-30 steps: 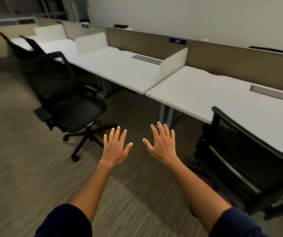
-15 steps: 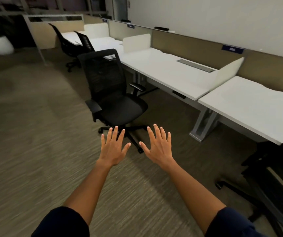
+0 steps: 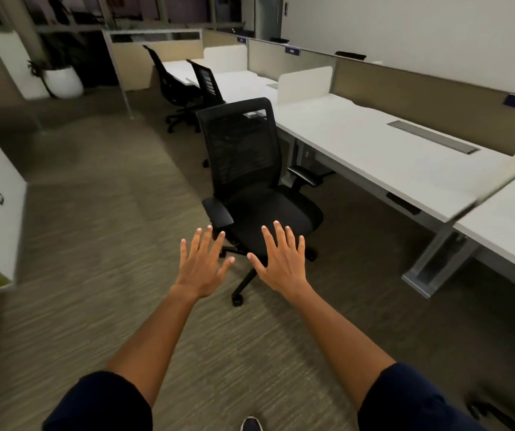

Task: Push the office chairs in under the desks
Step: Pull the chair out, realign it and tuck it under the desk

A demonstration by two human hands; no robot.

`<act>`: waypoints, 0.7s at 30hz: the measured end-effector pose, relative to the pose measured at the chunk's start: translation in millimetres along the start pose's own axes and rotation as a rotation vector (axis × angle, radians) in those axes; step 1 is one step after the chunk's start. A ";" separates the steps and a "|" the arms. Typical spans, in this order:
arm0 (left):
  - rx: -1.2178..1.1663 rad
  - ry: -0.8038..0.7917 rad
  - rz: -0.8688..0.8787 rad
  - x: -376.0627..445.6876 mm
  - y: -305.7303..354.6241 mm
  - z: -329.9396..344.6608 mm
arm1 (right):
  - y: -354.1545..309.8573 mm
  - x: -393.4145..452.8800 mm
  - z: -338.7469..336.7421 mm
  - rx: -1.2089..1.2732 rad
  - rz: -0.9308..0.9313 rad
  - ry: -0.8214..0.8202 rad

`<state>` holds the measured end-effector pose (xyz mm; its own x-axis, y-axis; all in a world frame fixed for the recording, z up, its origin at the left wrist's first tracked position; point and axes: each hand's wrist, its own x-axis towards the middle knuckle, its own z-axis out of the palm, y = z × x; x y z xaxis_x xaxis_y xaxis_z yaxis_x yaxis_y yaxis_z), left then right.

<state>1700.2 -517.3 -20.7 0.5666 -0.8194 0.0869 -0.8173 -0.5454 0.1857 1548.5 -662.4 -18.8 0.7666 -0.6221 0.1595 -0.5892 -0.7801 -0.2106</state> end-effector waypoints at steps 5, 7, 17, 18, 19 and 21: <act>0.016 0.010 -0.035 84.7 -51.4 -18.1 | -20.6 97.2 11.3 0.005 -0.022 -0.006; 0.015 0.014 -0.045 110.0 -66.5 -22.8 | -27.5 127.3 16.1 0.001 -0.035 -0.005; 0.000 -0.003 -0.019 243.1 -156.5 -18.1 | -67.3 274.8 53.6 -0.013 -0.018 -0.011; -0.002 -0.009 -0.008 259.9 -168.8 -18.0 | -73.3 290.6 58.0 -0.013 -0.007 -0.005; -0.006 -0.009 0.005 275.9 -181.4 -17.7 | -78.7 306.4 63.4 -0.009 0.008 0.008; -0.018 -0.008 0.038 309.0 -206.9 -20.6 | -92.0 337.7 72.0 -0.003 0.053 0.035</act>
<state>2046.5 -654.0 -12.1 0.5342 -0.8409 0.0867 -0.8362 -0.5106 0.2000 1880.0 -795.8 -15.0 0.7250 -0.6643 0.1819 -0.6294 -0.7462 -0.2168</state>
